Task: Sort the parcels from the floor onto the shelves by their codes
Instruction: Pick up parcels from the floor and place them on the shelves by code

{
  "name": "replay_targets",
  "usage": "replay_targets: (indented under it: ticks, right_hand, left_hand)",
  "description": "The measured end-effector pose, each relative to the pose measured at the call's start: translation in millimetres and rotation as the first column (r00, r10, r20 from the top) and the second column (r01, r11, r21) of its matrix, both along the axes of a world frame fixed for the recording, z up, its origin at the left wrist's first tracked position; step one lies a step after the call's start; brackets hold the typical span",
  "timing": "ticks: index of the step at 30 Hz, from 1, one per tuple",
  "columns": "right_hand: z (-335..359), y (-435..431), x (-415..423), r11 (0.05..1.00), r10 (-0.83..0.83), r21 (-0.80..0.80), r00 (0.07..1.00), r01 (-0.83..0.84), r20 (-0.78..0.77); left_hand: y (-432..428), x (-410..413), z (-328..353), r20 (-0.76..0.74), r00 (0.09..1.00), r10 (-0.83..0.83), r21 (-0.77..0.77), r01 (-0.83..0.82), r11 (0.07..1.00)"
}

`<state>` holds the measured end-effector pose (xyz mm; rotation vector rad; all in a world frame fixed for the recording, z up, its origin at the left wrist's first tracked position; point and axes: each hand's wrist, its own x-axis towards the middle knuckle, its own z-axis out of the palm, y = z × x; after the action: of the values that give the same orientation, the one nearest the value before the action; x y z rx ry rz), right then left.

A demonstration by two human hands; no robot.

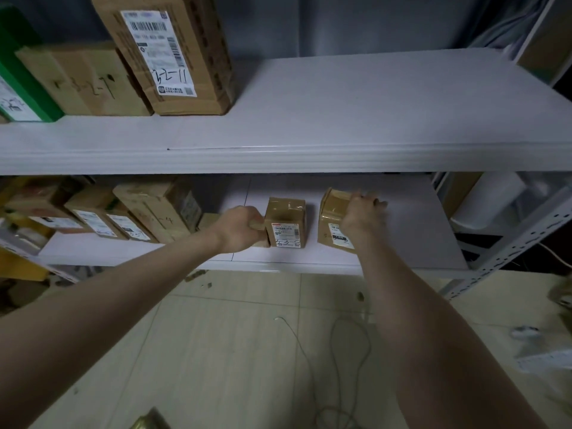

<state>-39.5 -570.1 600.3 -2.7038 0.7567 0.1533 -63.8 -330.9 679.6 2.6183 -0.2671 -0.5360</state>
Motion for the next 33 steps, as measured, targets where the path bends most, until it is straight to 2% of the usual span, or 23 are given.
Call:
replay_targets:
  ticks: [4, 10, 22, 28, 33]
  right_hand:
    - [-24, 7, 24, 0.999, 0.022, 0.032, 0.997, -0.02, -0.068]
    - [-57, 15, 49, 0.998, 0.037, 0.044, 0.998, -0.035, -0.043]
    - [-59, 16, 78, 0.985, 0.117, -0.104, 0.978, -0.136, -0.171]
    - [-60, 31, 70, 0.978, 0.172, -0.09, 0.971, -0.188, -0.165]
    - [-57, 46, 59, 0.965, 0.2, -0.141, 0.968, -0.222, -0.153]
  left_hand:
    - [4, 18, -22, 0.009, 0.998, 0.055, 0.001, -0.055, 0.998]
    - [-9, 38, -39, 0.038, 0.998, 0.043, -0.044, -0.042, 0.998]
    - [4, 53, -73, 0.007, 0.993, 0.117, -0.064, -0.116, 0.991]
    - [13, 50, -75, 0.038, 0.991, 0.129, -0.083, -0.126, 0.989]
    - [27, 38, -79, 0.041, 0.986, 0.164, -0.095, -0.159, 0.983]
